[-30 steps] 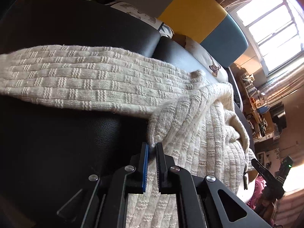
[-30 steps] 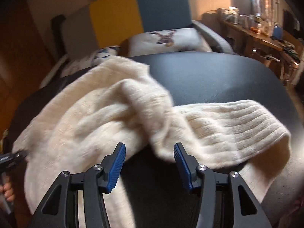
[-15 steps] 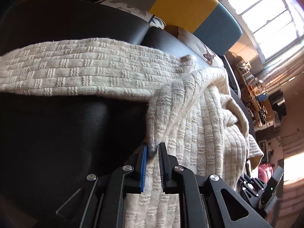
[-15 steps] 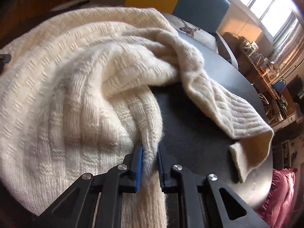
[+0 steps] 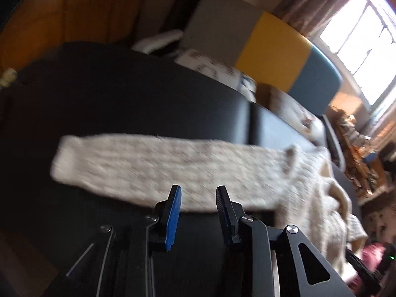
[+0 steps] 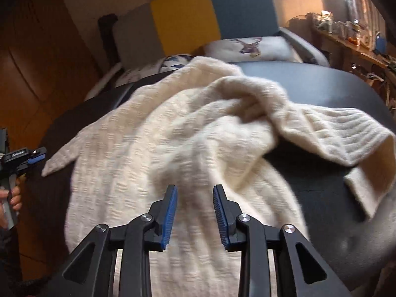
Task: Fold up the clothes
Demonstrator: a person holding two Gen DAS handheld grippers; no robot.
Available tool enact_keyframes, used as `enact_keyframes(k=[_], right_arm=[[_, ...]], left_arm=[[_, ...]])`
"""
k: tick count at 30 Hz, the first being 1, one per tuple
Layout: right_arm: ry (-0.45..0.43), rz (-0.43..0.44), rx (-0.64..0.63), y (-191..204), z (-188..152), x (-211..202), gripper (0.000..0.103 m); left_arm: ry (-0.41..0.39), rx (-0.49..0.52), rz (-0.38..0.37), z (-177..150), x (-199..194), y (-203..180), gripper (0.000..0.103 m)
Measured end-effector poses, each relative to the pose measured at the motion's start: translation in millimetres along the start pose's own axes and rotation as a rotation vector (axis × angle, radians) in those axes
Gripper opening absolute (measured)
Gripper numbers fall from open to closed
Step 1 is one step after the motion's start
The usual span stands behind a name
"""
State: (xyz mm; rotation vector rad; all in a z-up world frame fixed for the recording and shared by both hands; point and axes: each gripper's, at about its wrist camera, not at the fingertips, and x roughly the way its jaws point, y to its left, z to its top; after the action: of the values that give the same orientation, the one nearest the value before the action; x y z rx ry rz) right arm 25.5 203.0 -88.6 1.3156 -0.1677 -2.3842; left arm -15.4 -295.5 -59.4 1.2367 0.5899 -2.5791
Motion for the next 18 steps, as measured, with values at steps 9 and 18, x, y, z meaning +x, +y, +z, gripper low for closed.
enact_keyframes(k=[9, 18], right_arm=[[0.124, 0.063, -0.045, 47, -6, 69, 0.030], [0.117, 0.116, 0.000, 43, -3, 77, 0.032]], left_arm=[[0.051, -0.056, 0.355, 43, 19, 138, 0.042], [0.156, -0.199, 0.158, 41, 63, 179, 0.047]])
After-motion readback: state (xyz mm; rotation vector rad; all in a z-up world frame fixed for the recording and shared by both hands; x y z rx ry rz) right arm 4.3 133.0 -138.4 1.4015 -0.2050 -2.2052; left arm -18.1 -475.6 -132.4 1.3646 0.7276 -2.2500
